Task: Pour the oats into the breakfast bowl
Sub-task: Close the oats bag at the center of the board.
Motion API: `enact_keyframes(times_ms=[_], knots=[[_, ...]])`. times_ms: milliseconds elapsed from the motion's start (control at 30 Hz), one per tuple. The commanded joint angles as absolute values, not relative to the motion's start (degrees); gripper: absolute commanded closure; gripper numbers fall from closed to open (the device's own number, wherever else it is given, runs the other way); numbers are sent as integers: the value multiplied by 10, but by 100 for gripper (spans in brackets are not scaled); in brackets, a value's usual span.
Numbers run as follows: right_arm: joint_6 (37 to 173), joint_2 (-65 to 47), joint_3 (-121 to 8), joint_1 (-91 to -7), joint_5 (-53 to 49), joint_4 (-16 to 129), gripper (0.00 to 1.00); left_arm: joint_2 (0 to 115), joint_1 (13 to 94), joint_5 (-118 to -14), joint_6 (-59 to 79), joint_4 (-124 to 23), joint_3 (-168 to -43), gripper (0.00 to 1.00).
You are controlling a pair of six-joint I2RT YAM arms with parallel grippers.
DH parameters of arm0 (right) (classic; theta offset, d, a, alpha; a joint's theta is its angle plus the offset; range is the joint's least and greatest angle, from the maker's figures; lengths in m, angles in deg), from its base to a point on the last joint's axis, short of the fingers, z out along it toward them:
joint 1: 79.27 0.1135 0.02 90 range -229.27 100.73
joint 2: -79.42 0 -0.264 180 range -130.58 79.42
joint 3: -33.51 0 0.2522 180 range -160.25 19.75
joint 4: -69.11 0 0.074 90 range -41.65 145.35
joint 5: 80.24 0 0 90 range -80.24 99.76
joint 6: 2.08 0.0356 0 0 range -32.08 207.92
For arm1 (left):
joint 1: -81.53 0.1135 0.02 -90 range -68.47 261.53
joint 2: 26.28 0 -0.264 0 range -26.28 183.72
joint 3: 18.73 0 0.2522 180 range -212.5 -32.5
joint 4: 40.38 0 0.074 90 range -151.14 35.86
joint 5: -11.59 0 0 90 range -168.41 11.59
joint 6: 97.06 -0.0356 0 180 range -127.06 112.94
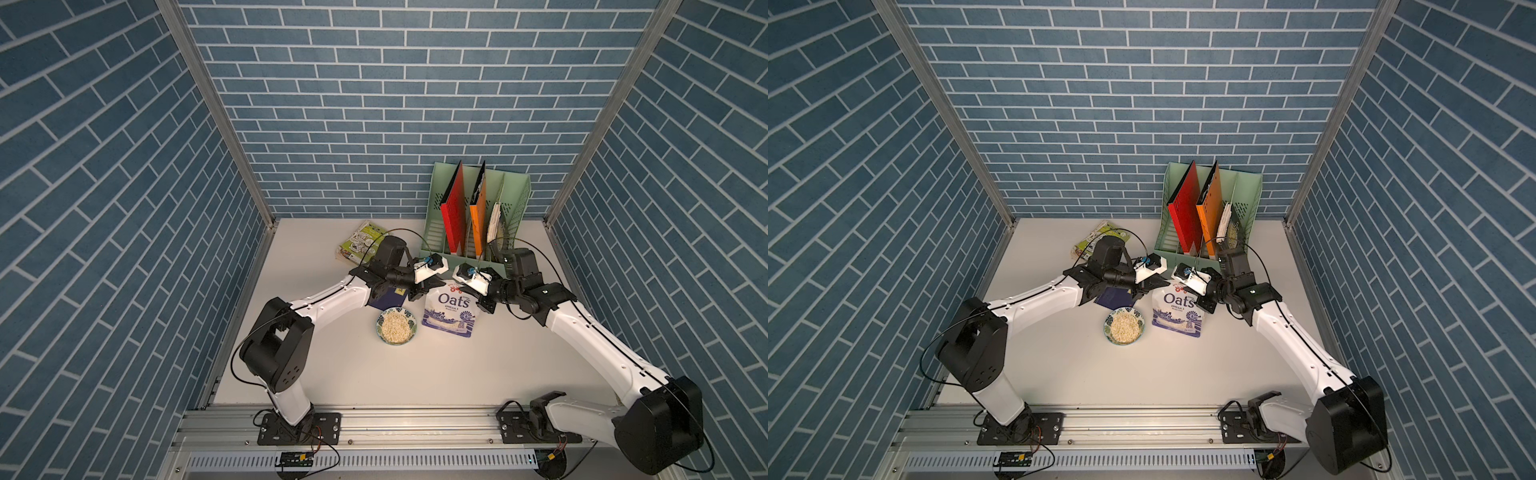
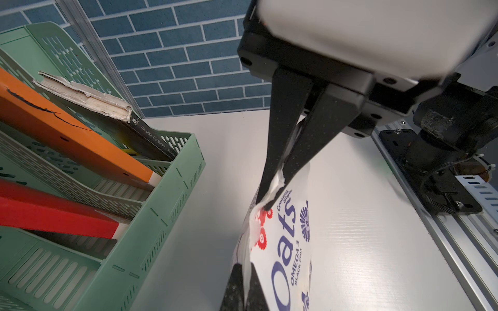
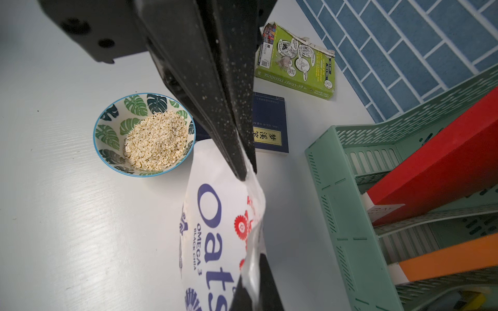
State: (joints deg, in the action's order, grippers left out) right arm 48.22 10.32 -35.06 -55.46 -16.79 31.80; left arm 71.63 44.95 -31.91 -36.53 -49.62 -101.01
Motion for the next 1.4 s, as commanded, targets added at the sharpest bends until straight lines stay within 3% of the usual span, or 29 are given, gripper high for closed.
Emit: enact_keyframes(times_ms=[0, 67, 267, 333, 400, 533, 600, 667, 1033, 1367], knots=[[500, 113, -373, -549, -157, 323, 92, 692, 448, -305, -361, -476, -1004, 100], [503, 111, -371, -543, -158, 332, 85, 692, 448, -302, -359, -474, -1004, 100], [522, 100, -370, -532, -172, 369, 84, 690, 448, -299, -355, -470, -1003, 100], [526, 93, -371, -529, -176, 376, 88, 690, 448, -299, -354, -469, -1002, 100], [528, 87, -373, -525, -178, 376, 100, 689, 448, -299, -355, -469, -1001, 100], [528, 87, -373, -524, -173, 377, 100, 687, 448, -300, -354, -468, -998, 100], [530, 90, -372, -522, -174, 382, 86, 687, 448, -300, -354, -466, -998, 100], [530, 91, -369, -517, -175, 393, 80, 687, 447, -298, -352, -464, -998, 100], [525, 56, -379, -504, -163, 395, 84, 686, 448, -296, -346, -459, -996, 100], [483, 74, -368, -507, -125, 359, 77, 683, 449, -298, -345, -451, -989, 100]])
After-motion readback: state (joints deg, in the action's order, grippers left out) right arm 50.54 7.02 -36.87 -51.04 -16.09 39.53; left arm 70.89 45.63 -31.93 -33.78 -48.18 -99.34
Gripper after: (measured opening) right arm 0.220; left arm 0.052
